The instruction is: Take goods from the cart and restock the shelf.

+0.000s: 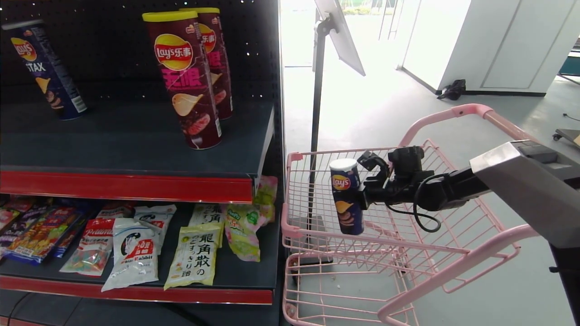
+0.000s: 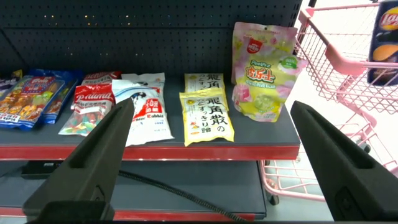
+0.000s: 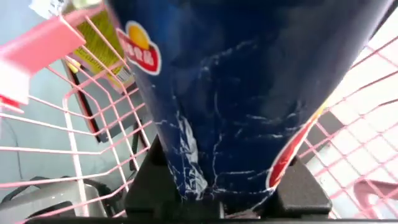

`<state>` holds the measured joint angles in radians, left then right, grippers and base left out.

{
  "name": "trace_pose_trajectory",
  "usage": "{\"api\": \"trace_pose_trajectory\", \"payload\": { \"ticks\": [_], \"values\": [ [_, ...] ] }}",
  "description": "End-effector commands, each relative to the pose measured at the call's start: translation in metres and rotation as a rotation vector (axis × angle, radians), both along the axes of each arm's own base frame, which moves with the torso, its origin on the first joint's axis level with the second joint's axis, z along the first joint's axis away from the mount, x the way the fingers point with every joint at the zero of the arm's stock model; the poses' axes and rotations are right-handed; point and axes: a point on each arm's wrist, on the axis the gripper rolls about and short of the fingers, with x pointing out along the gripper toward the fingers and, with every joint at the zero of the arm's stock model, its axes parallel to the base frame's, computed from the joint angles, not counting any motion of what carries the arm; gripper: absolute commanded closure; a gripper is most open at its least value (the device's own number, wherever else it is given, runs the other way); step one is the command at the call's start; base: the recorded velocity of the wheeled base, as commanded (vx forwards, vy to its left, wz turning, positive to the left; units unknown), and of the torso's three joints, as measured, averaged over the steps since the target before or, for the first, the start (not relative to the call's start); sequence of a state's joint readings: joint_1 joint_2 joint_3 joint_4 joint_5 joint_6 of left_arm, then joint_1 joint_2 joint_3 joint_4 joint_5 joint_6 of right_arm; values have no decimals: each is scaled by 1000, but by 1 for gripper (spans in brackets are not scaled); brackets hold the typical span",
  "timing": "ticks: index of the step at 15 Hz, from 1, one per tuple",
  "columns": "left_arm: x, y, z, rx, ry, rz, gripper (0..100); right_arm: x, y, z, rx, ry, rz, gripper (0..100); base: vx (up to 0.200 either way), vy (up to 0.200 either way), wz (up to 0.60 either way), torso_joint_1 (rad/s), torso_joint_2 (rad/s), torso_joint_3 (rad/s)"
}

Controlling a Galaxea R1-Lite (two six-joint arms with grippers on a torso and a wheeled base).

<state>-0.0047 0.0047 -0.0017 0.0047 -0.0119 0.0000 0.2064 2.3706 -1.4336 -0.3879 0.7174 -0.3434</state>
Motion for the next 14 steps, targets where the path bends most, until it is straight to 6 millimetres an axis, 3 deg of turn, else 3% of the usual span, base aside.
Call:
{"api": "trace_pose_trajectory", "payload": {
  "ticks": [1,4,6,7,8,9,11,13,14],
  "values": [
    [0,0,0,0,2,0,0,-11,-12,48,37,-96,16,100,0,0,0,0,0,0],
    [0,0,0,0,2,0,0,-34,-42,122,88,-233,-13,100,0,0,0,0,0,0],
    [0,0,0,0,2,0,0,-66,-58,152,106,-283,4,100,0,0,0,0,0,0],
    [0,0,0,0,2,0,0,-88,-68,170,109,-329,-5,100,0,0,0,0,0,0],
    [0,0,0,0,2,0,0,-125,-75,191,116,-393,-17,100,0,0,0,0,0,0],
    [0,0,0,0,2,0,0,-147,-77,199,119,-413,-25,100,0,0,0,0,0,0],
    [0,0,0,0,2,0,0,-186,-75,191,117,-382,-17,100,0,0,0,0,0,0],
    [0,0,0,0,2,0,0,-257,-52,169,137,-333,128,100,0,0,0,0,0,0],
    [0,0,0,0,2,0,0,-282,-45,161,147,-326,189,100,0,0,0,0,0,0]
  ]
}}
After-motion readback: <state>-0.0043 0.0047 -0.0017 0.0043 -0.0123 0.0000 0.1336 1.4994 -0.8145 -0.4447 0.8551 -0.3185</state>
